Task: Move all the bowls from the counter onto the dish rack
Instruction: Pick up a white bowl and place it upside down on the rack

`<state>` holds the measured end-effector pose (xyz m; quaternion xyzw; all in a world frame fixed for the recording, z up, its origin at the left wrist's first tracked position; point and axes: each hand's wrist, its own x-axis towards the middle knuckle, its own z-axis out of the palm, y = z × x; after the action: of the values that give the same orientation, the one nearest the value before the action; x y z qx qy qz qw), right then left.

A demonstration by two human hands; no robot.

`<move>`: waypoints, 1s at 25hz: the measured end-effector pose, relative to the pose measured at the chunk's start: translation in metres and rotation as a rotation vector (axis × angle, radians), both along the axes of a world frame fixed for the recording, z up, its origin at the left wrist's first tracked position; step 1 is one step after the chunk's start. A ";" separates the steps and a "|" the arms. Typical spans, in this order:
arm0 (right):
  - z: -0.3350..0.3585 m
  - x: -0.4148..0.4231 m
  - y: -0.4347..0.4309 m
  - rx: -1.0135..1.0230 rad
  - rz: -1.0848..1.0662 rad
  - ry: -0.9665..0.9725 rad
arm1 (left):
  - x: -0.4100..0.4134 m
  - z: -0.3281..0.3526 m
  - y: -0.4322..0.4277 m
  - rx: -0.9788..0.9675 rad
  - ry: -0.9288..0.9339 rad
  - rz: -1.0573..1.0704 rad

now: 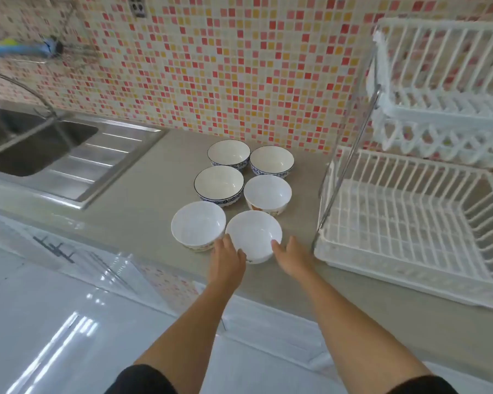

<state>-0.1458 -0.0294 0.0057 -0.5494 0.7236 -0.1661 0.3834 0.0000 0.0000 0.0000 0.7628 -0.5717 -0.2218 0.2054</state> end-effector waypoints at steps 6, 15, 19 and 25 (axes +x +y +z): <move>-0.003 0.010 0.003 -0.125 -0.137 -0.207 | -0.004 0.005 -0.006 -0.102 0.359 0.039; 0.151 0.022 -0.014 -0.651 -0.042 -0.626 | 0.015 0.153 -0.055 -0.608 0.908 -0.009; 0.237 0.013 0.001 -0.839 0.114 -0.708 | 0.006 0.238 -0.064 -0.688 1.168 -0.110; 0.337 -0.076 0.037 -1.055 0.260 -0.674 | -0.044 0.326 -0.064 -0.760 1.016 -0.546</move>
<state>-0.2216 0.0073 0.3424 -0.6652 0.3116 -0.6158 0.2851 -0.0436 -0.0636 0.3259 0.2681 -0.6142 -0.3798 0.6377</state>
